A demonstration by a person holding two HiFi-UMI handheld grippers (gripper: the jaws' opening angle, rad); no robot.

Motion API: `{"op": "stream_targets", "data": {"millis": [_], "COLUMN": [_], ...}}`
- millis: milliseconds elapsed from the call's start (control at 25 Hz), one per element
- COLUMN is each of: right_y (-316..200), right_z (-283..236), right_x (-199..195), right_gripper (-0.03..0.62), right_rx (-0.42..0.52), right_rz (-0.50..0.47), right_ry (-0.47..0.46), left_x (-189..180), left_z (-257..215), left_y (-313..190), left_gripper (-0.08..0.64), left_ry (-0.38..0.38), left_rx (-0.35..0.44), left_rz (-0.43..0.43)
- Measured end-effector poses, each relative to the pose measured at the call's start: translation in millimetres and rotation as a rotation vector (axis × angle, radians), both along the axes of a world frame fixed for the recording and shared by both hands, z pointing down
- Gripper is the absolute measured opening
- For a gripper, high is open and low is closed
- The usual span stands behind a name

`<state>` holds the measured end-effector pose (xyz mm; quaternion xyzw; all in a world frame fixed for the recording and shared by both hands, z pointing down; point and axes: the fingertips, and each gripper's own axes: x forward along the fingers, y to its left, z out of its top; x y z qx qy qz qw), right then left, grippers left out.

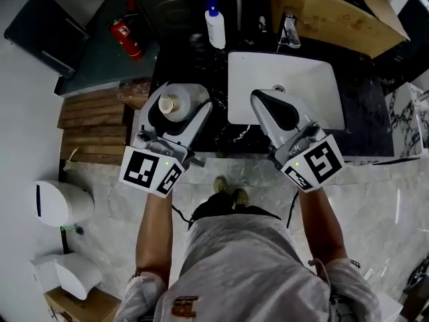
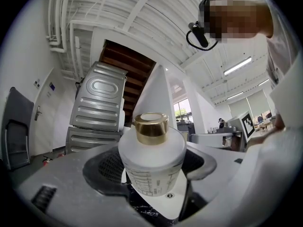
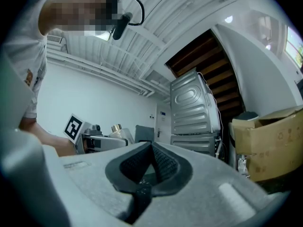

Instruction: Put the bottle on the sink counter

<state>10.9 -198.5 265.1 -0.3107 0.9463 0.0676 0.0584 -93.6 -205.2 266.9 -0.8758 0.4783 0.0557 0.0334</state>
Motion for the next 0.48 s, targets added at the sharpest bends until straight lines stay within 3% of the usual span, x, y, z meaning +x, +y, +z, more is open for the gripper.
{"op": "stream_targets", "data": {"millis": [480], "right_y": [-71], "right_z": [25], "right_x": [-27], "right_gripper": [0.000], "right_rx": [-0.037], "right_rz": [0.098], "right_ry": [0.061], "left_x": [-8], "left_z": [41], "left_y": [-80], "left_gripper": [0.328], "left_ry": [-0.075], "left_rx": [-0.044], "left_rz": [0.106]}}
